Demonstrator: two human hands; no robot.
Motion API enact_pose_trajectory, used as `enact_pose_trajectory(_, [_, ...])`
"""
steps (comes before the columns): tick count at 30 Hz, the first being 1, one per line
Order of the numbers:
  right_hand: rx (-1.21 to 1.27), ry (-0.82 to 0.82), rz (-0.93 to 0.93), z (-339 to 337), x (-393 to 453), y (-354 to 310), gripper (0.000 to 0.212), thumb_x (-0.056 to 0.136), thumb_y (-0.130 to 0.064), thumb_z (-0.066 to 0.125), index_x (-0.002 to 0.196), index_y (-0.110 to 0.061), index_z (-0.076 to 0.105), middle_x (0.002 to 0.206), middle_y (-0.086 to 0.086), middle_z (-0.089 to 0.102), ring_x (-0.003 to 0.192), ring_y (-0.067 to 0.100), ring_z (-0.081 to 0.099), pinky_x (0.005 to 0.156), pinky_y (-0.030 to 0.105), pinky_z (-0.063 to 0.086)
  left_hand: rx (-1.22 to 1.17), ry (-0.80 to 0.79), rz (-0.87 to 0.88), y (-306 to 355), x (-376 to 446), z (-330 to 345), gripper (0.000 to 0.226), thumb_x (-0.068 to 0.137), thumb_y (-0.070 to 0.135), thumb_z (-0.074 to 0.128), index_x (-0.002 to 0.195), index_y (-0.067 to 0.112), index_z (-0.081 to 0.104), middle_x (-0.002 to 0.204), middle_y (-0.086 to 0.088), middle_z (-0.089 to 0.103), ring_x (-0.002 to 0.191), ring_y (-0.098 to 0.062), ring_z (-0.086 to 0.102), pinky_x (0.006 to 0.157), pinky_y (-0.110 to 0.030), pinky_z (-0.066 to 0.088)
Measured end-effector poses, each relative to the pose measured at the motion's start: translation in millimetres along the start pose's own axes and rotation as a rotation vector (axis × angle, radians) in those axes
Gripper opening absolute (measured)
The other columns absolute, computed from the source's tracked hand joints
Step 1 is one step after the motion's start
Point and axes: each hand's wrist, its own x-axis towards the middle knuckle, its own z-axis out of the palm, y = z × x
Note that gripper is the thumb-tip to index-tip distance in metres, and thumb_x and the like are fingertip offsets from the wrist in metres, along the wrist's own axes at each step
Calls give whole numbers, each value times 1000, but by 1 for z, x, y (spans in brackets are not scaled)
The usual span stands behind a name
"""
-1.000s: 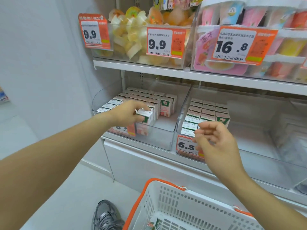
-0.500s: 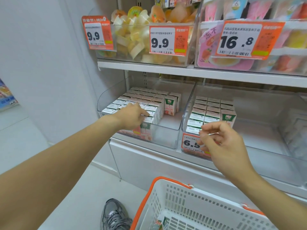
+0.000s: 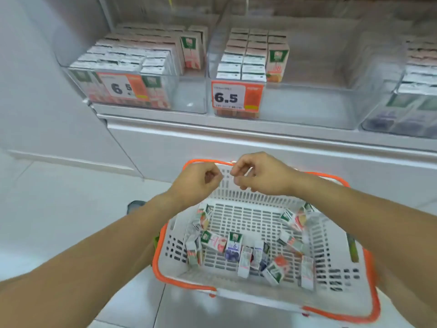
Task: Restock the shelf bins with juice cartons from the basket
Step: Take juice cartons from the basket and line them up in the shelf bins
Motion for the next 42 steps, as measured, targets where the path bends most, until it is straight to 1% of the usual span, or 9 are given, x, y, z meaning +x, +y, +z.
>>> enact_pose_trajectory(8, [-16,-156,411,76,-28,126,16,86,-15,76,99,-14,67,95,5,68,72,10,60,69,23,49,76,-549,-255,-73,-50,116,29,97,19,57,125,11,61,125,-7,62,108,-19,59,95,-28,46])
enact_pose_trajectory(12, [-115,-267,542,106,-47,185,32,84,-14,77,114,-14,64,109,6,64,86,16,60,78,25,47,127,-558,-297,-87,-41,149,36,97,15,55,133,14,55,136,-7,55,124,-23,52,103,-29,40])
enact_pose_trajectory(17, [-198,-187,575,120,-46,235,51,88,-16,72,136,-21,54,145,9,44,126,27,51,102,31,41,208,-562,-296,-99,-20,190,53,97,20,56,147,20,39,150,-10,40,138,-29,36,114,-44,33])
enact_pose_trajectory(20, [-145,-218,573,128,-41,251,60,94,-23,64,149,-24,39,148,11,45,126,28,52,104,33,41,292,-638,-269,-107,-14,207,59,100,25,53,153,21,27,157,-9,32,145,-30,27,118,-51,26])
enact_pose_trajectory(25, [-173,-384,546,131,-33,268,68,98,-35,59,156,-29,24,157,9,30,131,30,48,109,37,38,399,-708,-234,-120,-14,220,56,97,29,58,148,17,38,150,-8,40,136,-28,39,115,-48,30])
enact_pose_trajectory(32, [-239,-477,460,124,-40,268,57,91,-44,66,141,-28,42,136,0,41,125,21,45,106,37,40,388,-771,-256,-123,-26,217,45,84,35,75,123,21,58,124,-1,53,120,-21,43,107,-37,35])
enact_pose_trajectory(37, [-202,-441,410,126,-48,258,56,77,-41,82,116,-32,43,124,-2,56,103,19,55,78,34,46,176,-707,-360,-117,-39,203,37,84,13,77,105,25,49,111,0,59,97,-17,56,79,-25,44])
enact_pose_trajectory(40, [-197,-450,367,135,-53,248,68,71,-40,88,128,-29,51,127,-5,54,113,18,53,90,32,44,104,-593,-377,-106,-44,185,36,84,12,76,103,23,47,106,1,55,91,-19,56,73,-25,44])
enact_pose_trajectory(42, [-231,-450,298,141,-55,242,57,72,-41,86,121,-30,59,120,-3,53,113,21,53,88,30,41,59,-514,-401,-97,-42,168,36,83,15,77,106,21,50,103,-1,56,84,-19,58,66,-25,45])
